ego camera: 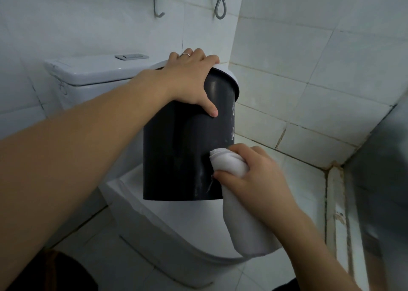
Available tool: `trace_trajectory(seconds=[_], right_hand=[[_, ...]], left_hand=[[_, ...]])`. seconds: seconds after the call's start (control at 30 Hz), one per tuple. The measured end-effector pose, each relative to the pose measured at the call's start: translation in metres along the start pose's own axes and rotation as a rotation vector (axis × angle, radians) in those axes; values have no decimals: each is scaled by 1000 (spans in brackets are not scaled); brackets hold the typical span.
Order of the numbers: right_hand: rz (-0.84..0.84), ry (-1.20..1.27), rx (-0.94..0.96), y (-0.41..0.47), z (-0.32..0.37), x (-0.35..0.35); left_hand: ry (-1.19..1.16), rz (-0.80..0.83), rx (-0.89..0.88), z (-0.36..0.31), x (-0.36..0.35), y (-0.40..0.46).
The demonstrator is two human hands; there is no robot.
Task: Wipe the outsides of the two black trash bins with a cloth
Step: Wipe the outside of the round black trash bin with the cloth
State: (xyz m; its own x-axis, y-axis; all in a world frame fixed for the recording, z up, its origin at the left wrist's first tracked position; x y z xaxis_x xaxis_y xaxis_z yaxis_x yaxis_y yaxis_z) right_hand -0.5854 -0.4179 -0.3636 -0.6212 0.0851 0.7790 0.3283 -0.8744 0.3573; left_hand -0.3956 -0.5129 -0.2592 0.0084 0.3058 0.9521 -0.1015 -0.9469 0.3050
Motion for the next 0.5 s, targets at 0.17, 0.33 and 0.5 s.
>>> trace_trajectory(seconds=[0.17,0.33,0.5], right_hand=[[-16,-233,112,-13,12,-7],[39,-285,135,-24,11,-7],[-81,-219,72,-5,9,0]], left_hand=[[10,-2,-3,-1,-1,3],[14,2,-24,-5,1,3],[25,-9,-27,-10,0,3]])
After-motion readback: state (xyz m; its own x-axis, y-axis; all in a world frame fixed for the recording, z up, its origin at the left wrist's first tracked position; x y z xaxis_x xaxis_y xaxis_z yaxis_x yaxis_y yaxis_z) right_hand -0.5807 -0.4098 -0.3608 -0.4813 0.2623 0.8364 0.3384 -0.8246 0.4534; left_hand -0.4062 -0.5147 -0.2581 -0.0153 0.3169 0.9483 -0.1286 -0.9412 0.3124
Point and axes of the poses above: each hand's wrist, its own y-axis towards the middle knuckle, its own x-axis out of the back of the hand, z = x × y, the point moved 5 cm from there along y, towards the middle knuckle, and after that the axes turned 1 degree about x, right-handed, at the moved point
